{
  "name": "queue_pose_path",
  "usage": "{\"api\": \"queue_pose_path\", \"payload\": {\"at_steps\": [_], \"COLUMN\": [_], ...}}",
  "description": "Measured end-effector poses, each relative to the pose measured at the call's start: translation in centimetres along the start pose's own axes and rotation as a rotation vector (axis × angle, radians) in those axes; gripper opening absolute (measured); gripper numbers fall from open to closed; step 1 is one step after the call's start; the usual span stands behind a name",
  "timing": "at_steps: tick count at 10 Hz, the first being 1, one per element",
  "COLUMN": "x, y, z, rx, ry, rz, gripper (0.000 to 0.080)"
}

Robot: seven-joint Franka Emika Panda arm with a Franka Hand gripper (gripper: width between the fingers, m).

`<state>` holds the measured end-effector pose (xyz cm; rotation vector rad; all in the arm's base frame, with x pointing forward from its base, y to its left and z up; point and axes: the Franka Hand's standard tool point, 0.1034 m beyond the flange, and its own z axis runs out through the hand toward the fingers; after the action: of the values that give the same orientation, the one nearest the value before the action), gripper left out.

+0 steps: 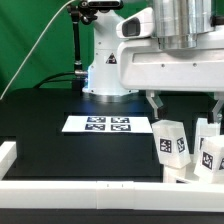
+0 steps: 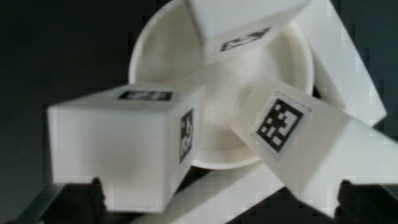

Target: Assemble stool

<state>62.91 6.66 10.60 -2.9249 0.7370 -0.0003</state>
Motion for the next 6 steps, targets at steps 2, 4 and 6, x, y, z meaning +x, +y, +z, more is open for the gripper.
{"api": "queue_pose_path", "payload": {"at_steps": [2,4,6], "x": [0.19,0.26,0.41], "y": [0.25,0.51,0.77], "z": [-0.08,-0.04,-0.05], "rx": [-0.002,-0.002,-0.012], "ry": [-0.001,0.001,0.002], "rz": [-0.241,-0.411,-0.539], "gripper": [0.0649,0.0649,0.0649]}}
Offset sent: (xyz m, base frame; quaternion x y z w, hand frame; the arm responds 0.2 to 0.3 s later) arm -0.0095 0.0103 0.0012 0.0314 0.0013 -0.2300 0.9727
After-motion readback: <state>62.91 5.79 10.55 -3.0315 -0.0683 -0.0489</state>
